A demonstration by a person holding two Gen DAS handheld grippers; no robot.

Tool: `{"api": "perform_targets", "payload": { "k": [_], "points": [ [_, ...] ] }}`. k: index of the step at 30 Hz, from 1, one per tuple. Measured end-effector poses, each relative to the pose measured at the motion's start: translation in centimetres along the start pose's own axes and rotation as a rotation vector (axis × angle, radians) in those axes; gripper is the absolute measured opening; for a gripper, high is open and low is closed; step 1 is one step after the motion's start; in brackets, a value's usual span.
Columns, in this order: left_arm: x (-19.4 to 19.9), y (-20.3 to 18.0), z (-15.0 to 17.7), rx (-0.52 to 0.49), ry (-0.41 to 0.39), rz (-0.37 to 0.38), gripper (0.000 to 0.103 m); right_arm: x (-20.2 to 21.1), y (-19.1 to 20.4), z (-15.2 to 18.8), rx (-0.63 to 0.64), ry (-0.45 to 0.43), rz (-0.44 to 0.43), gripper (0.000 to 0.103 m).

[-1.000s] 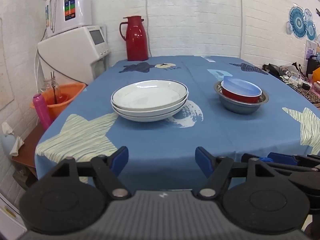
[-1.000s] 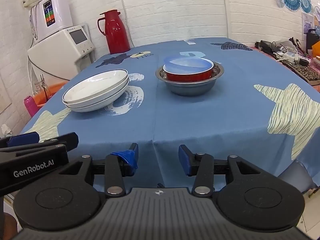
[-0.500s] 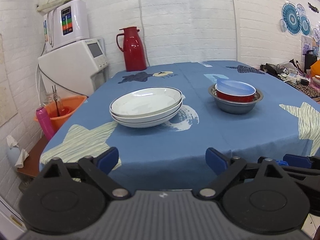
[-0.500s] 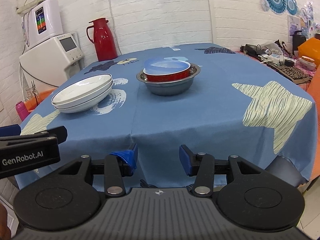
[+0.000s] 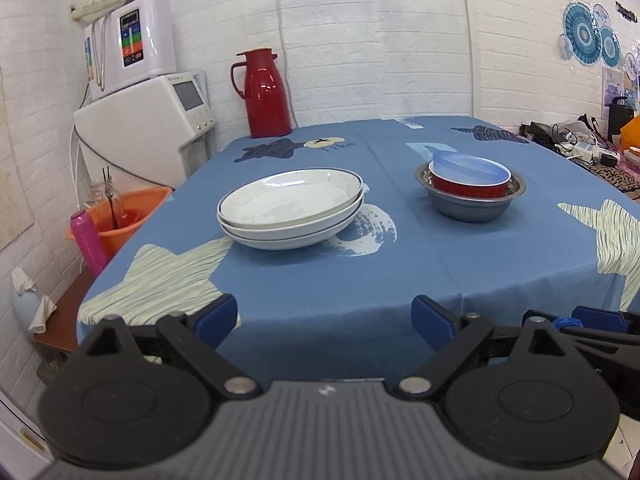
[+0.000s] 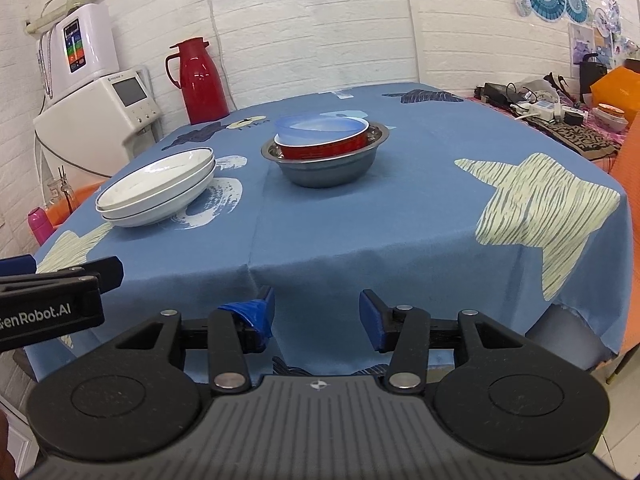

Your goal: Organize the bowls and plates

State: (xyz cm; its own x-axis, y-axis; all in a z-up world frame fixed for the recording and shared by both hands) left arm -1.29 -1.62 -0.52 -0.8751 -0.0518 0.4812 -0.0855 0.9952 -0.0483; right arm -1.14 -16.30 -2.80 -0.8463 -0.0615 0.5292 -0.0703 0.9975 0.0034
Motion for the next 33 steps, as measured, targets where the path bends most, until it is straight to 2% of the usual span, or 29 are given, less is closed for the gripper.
{"api": "perform_targets", "payload": {
  "k": [33],
  "points": [
    [-0.17, -0.15, 0.24, -0.005, 0.012, 0.005, 0.093, -0.13, 0.09, 0.06, -0.009, 0.001, -0.004, 0.034]
  ]
}}
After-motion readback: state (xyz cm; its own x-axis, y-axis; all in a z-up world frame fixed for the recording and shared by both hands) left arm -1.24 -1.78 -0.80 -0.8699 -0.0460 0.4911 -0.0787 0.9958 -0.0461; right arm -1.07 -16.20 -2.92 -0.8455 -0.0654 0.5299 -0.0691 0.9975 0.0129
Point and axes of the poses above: each gripper's, at about its wrist camera, not at the fingertips, and x roughly against the way its jaws point, y to its left, z to its underside, the point moved 1 cm from there along -x, roughly the way its jaws point, and after that the axes turned 11 degrees about x, right-handed, at the moved point
